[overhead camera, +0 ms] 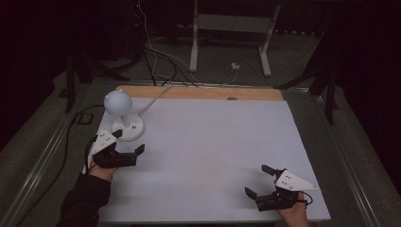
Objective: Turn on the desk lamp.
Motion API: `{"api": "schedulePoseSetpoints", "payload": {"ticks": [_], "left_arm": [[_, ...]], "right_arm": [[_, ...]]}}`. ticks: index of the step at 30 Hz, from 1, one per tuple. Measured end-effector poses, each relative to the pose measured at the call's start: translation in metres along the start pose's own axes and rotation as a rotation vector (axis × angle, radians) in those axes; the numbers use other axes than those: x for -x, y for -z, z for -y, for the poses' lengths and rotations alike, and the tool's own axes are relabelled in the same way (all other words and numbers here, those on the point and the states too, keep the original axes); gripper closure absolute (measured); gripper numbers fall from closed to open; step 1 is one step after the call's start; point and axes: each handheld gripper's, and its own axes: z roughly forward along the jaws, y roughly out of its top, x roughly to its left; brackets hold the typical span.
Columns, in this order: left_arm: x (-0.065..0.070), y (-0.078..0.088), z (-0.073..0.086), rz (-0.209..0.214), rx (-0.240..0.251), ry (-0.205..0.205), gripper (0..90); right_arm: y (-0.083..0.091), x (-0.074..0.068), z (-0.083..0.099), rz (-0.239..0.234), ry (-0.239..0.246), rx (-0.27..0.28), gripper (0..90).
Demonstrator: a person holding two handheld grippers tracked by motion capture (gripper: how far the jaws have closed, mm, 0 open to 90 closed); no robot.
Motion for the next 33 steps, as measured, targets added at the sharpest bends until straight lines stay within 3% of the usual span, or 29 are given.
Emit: {"api": "schedulePoseSetpoints", "payload": {"ticks": [3, 4, 6, 7, 11, 18, 24, 30, 33], "left_arm": [[-0.002, -0.002, 0.0, -0.007, 0.003, 0.011, 0.4], [-0.003, -0.004, -0.001, -0.034, 0.006, 0.014, 0.4], [-0.004, -0.005, -0.001, -0.037, 0.003, 0.024, 0.4], [-0.006, -0.007, 0.0, -0.066, 0.003, 0.027, 0.4], [-0.011, -0.011, 0.001, -0.089, -0.003, 0.048, 0.5], [-0.02, -0.018, 0.002, -0.121, -0.022, 0.101, 0.5], [-0.026, -0.022, 0.002, -0.121, -0.024, 0.146, 0.5], [-0.029, -0.03, 0.001, -0.153, -0.061, 0.134, 0.5], [-0.032, -0.036, 0.002, -0.192, -0.084, 0.124, 4.5]], "right_arm": [[0.0, 0.0, 0.0, 0.001, -0.001, 0.0, 0.0], [0.0, 0.0, 0.0, -0.001, -0.003, -0.001, 0.0], [0.0, 0.0, 0.0, -0.002, -0.004, -0.002, 0.0], [0.0, 0.0, 0.0, -0.002, -0.003, -0.002, 0.0], [0.0, 0.0, 0.0, -0.002, -0.005, -0.001, 0.0], [-0.001, 0.0, 0.0, -0.003, -0.006, -0.002, 0.0], [-0.001, 0.0, 0.001, -0.006, -0.01, -0.004, 0.0], [-0.001, 0.001, 0.001, -0.009, -0.012, -0.004, 0.0], [-0.001, 0.001, 0.001, -0.009, -0.015, -0.004, 0.0]]}}
